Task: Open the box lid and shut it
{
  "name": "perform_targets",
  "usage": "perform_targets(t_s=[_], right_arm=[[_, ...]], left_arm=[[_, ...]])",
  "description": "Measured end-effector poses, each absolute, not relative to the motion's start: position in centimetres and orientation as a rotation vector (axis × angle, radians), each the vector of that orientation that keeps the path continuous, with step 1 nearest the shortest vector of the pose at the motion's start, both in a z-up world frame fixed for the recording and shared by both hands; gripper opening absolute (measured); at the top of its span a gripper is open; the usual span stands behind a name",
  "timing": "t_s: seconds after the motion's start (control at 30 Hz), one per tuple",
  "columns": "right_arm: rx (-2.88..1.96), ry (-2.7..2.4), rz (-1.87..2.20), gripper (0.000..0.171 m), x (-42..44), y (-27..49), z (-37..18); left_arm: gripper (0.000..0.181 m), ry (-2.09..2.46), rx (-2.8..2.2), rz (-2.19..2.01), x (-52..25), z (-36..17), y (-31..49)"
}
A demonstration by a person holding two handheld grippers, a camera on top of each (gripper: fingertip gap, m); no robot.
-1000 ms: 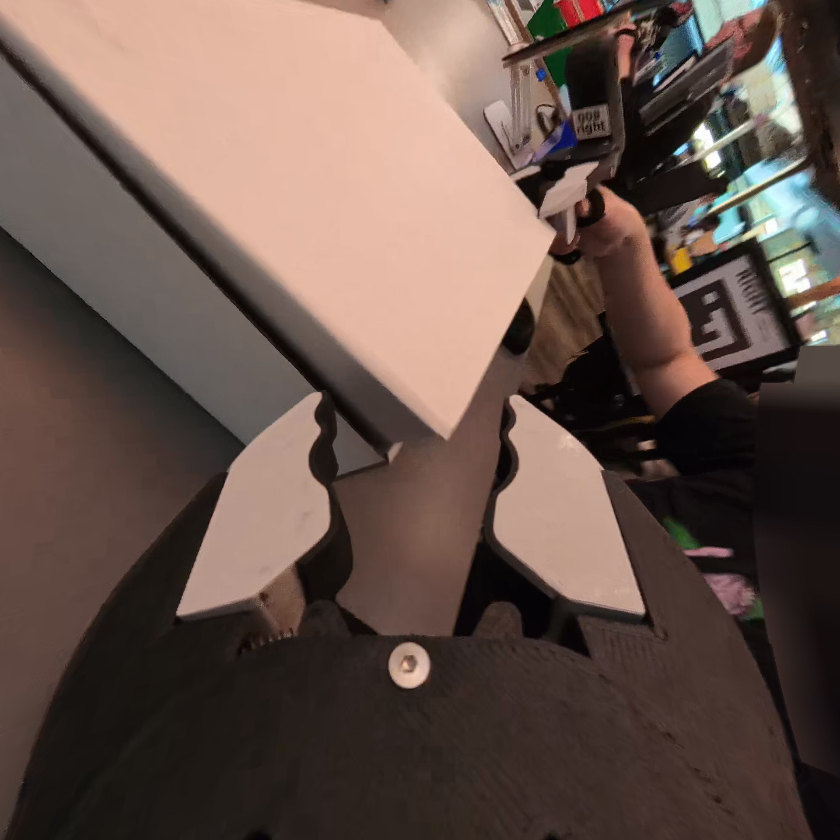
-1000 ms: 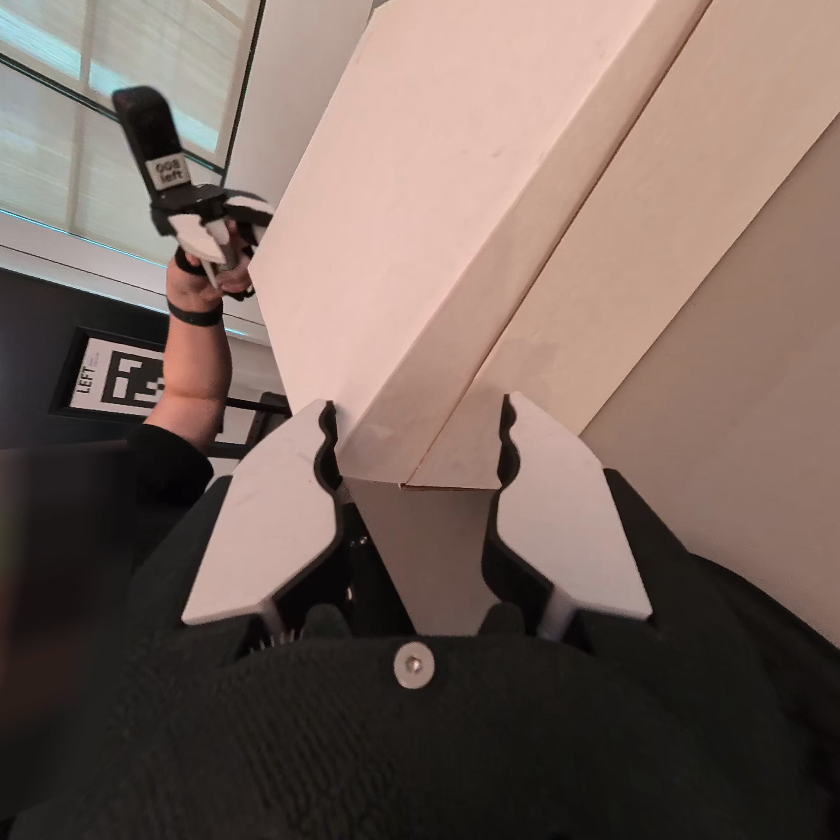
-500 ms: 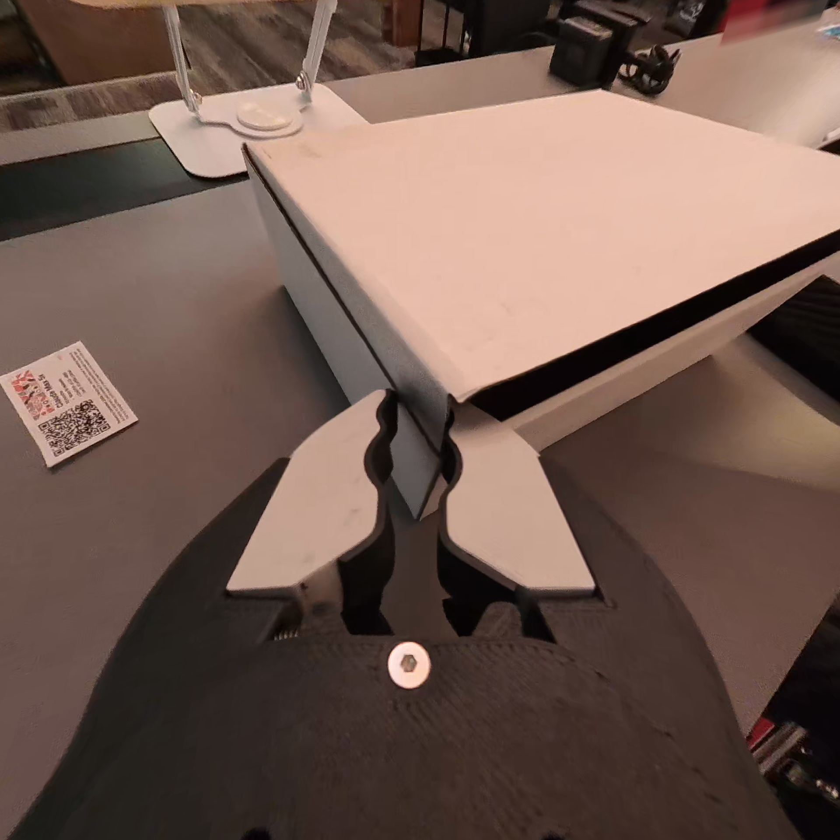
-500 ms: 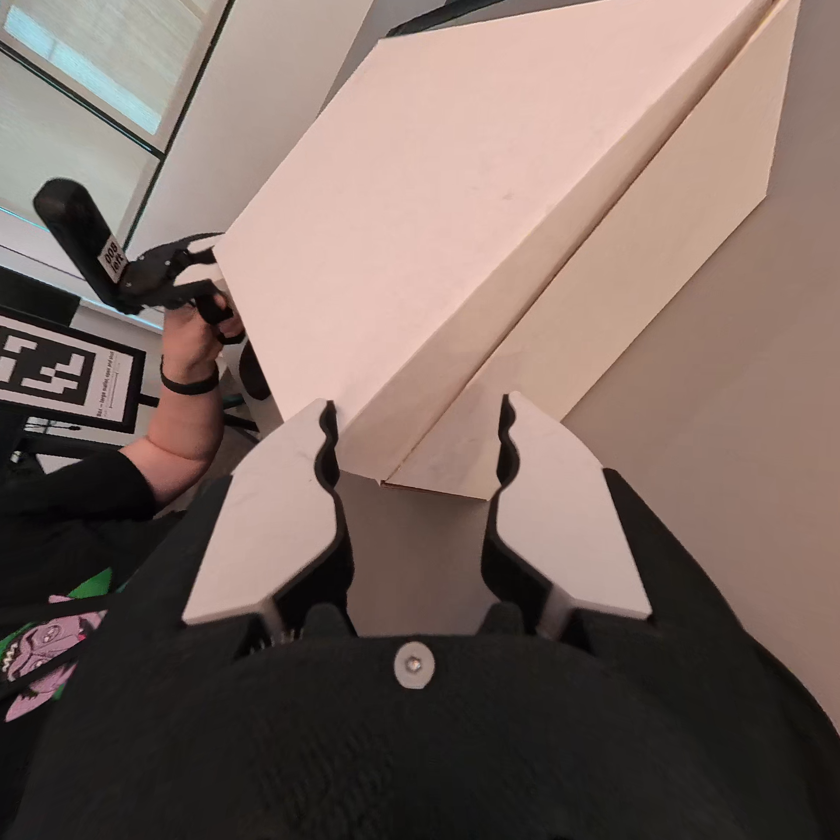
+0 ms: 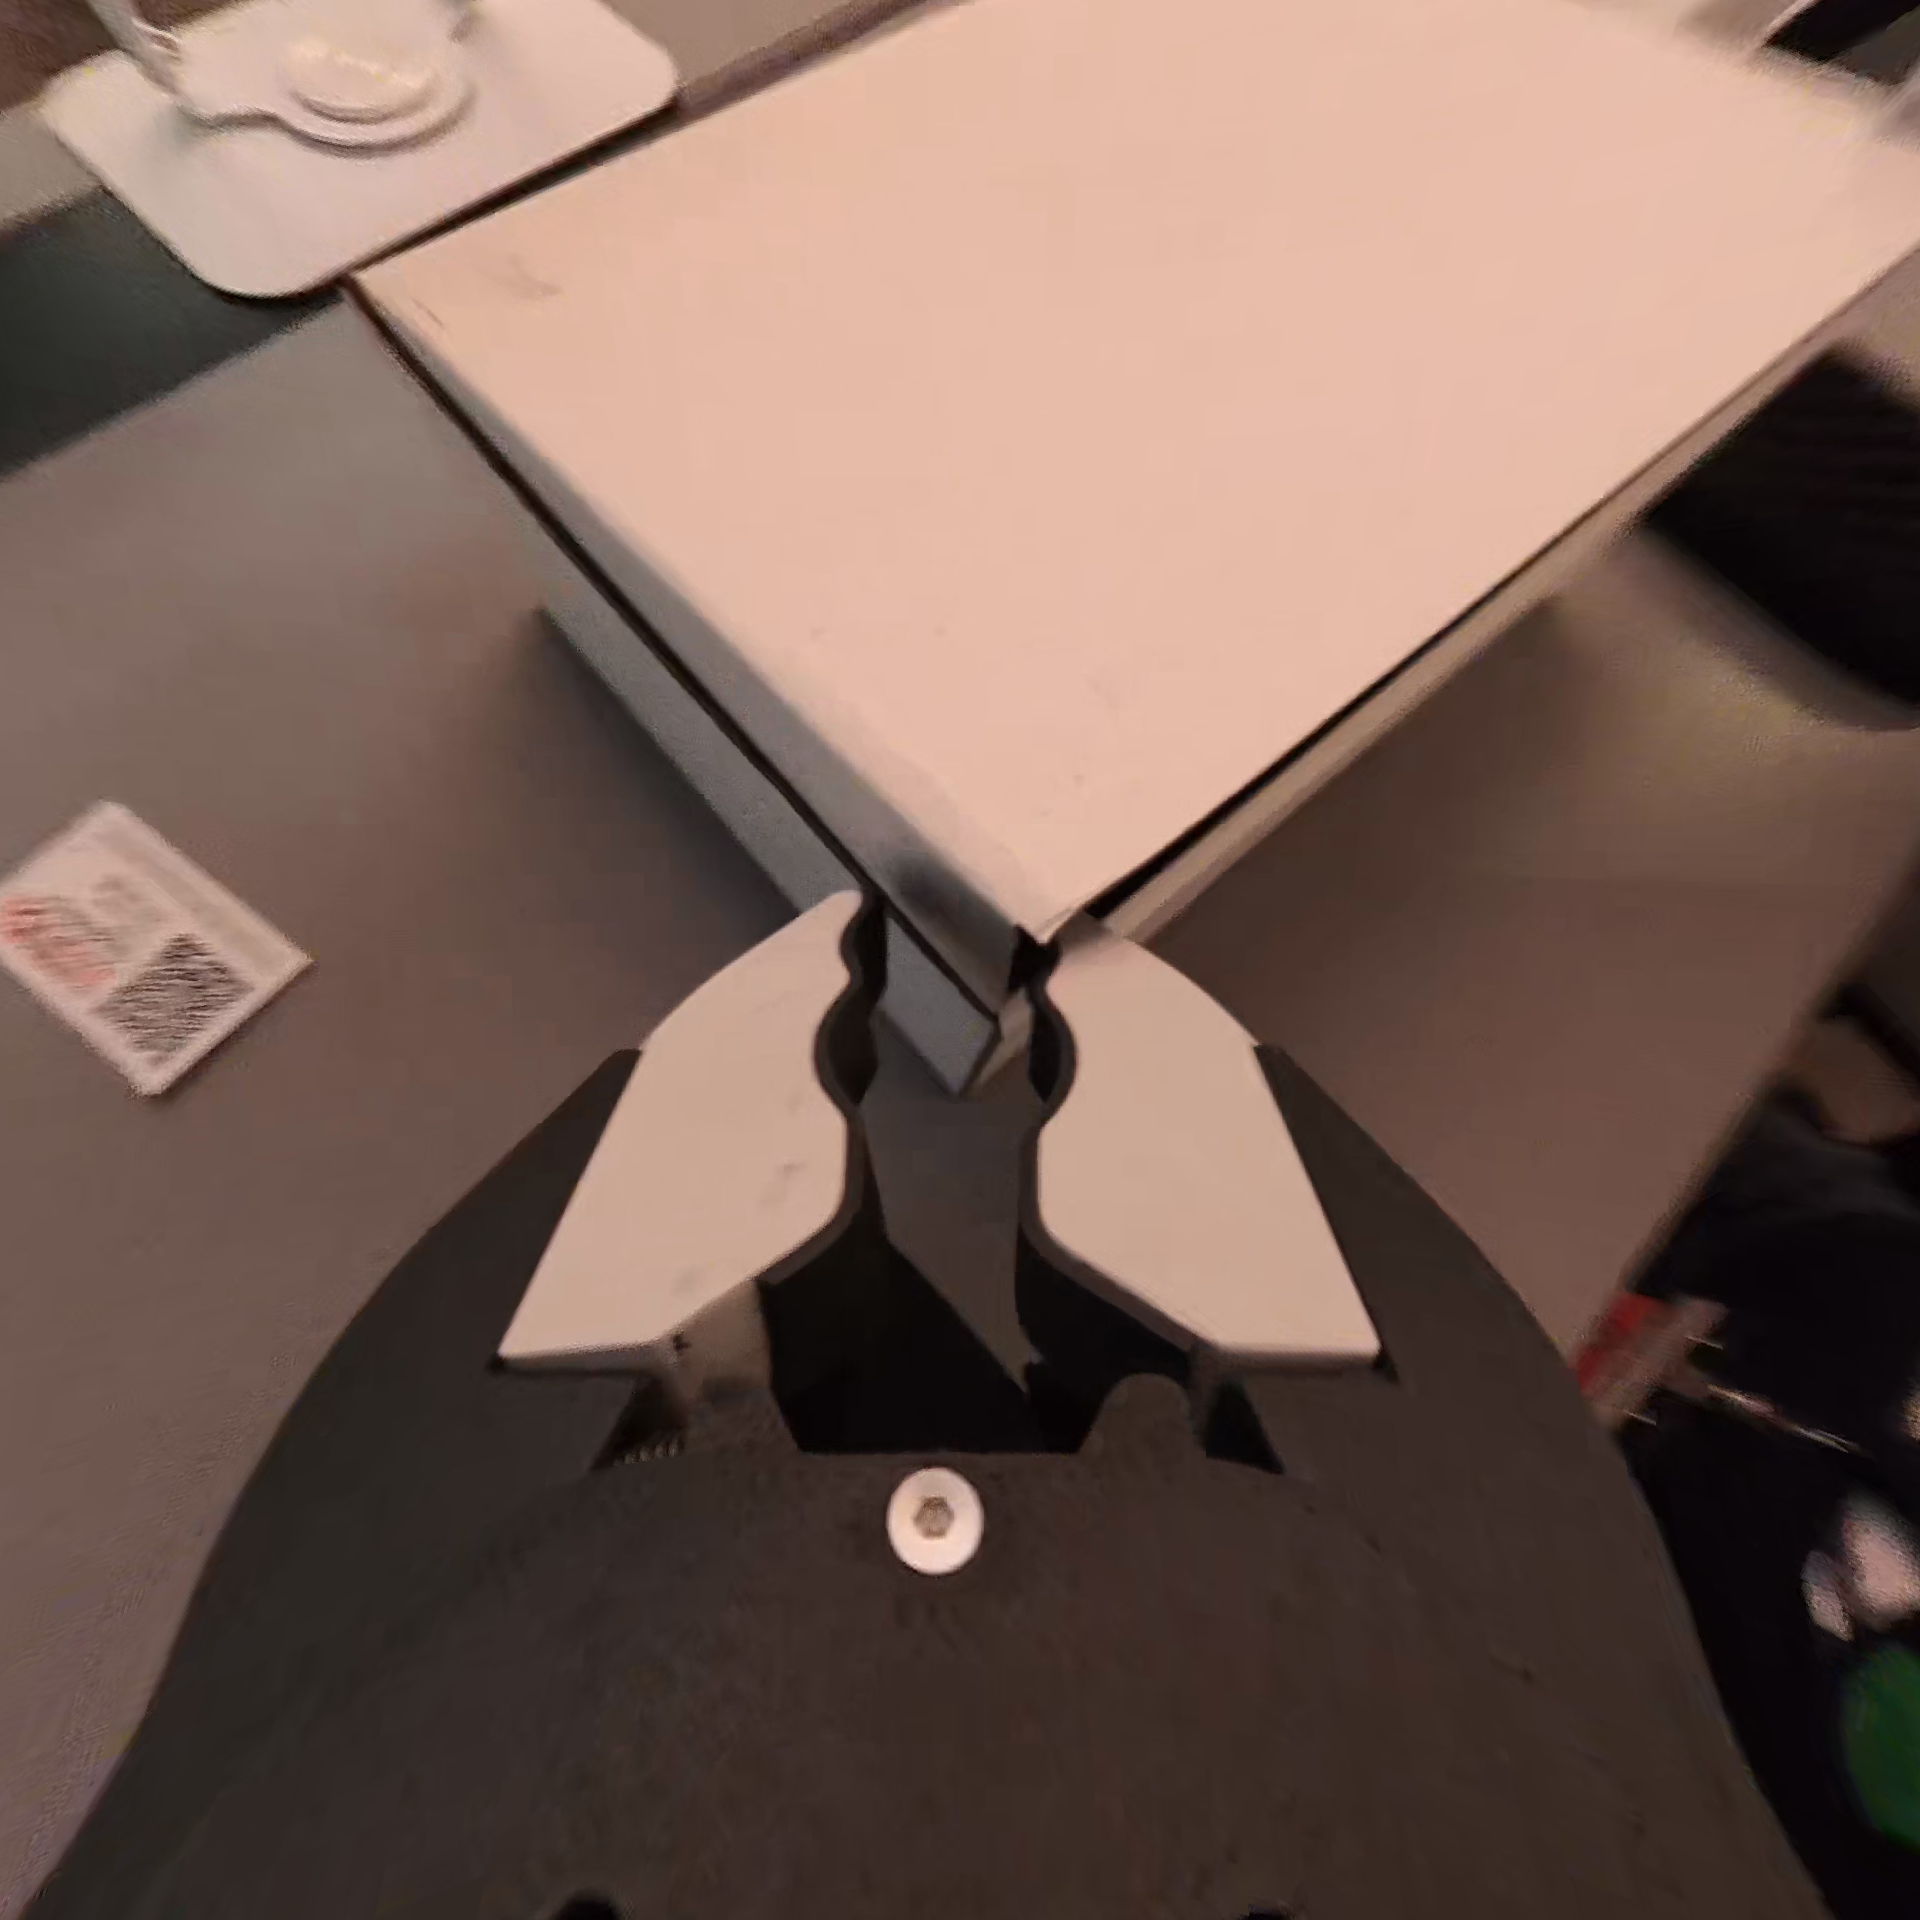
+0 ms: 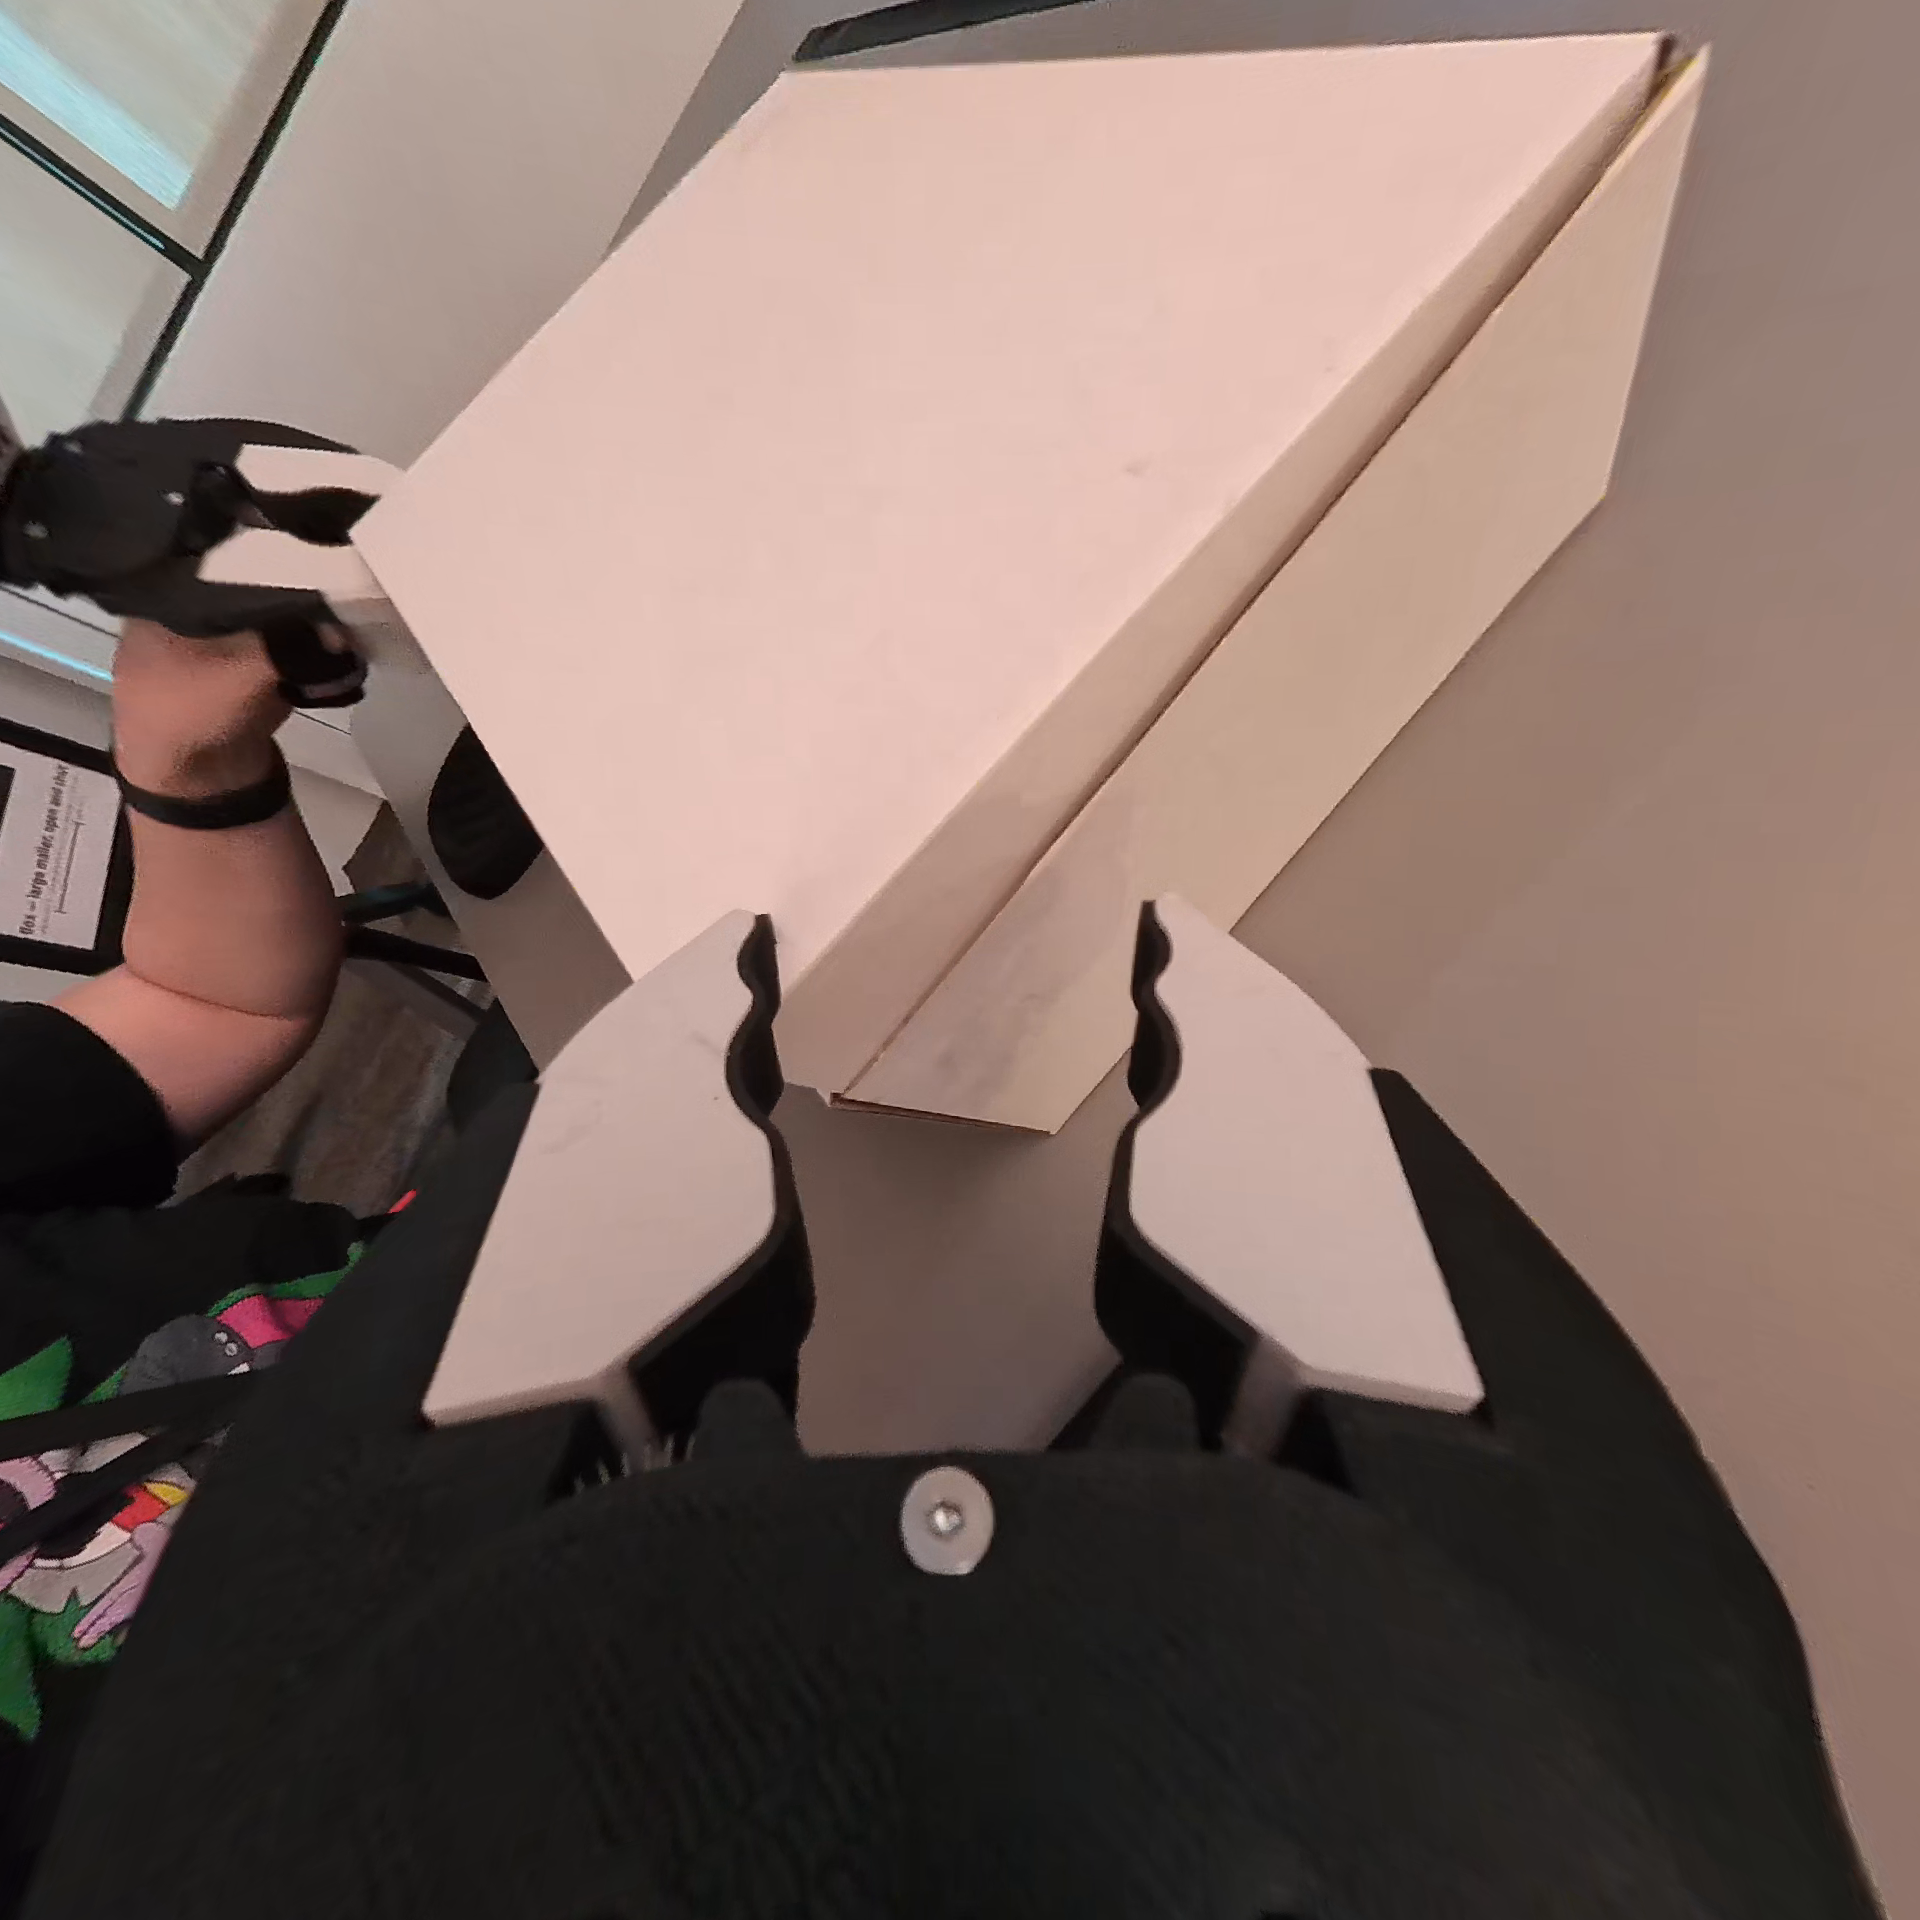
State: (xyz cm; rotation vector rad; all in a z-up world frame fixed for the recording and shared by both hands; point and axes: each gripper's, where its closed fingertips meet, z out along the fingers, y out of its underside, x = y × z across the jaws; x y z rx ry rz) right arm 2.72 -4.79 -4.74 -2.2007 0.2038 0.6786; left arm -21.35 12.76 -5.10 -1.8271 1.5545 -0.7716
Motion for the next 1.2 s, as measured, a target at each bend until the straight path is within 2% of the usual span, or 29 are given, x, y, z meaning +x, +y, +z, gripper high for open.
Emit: perform_targets(t_s=[0.13,0.23,0.5,1.2], right_arm=[[-2.208,0.192,0.666,0.066,2.8,-4.9,-4.6],[-2.215,0.189,0.669,0.066,2.7,-4.7,-4.6],[-2.223,0.178,0.646,0.066,2.5,-4.4,-4.6],[-2.227,0.114,0.591,0.066,2.3,-4.2,-7.2]], left_arm=[[0.035,1.431,-1.809,-1.171,-23.3,-0.6,12.8],[0.038,1.328,-1.819,-1.186,-23.4,0.8,15.0],[0.039,1.467,-1.977,-1.098,-21.1,-3.2,15.4],[0.033,1.538,-1.976,-1.098,-21.1,-5.8,14.8]])
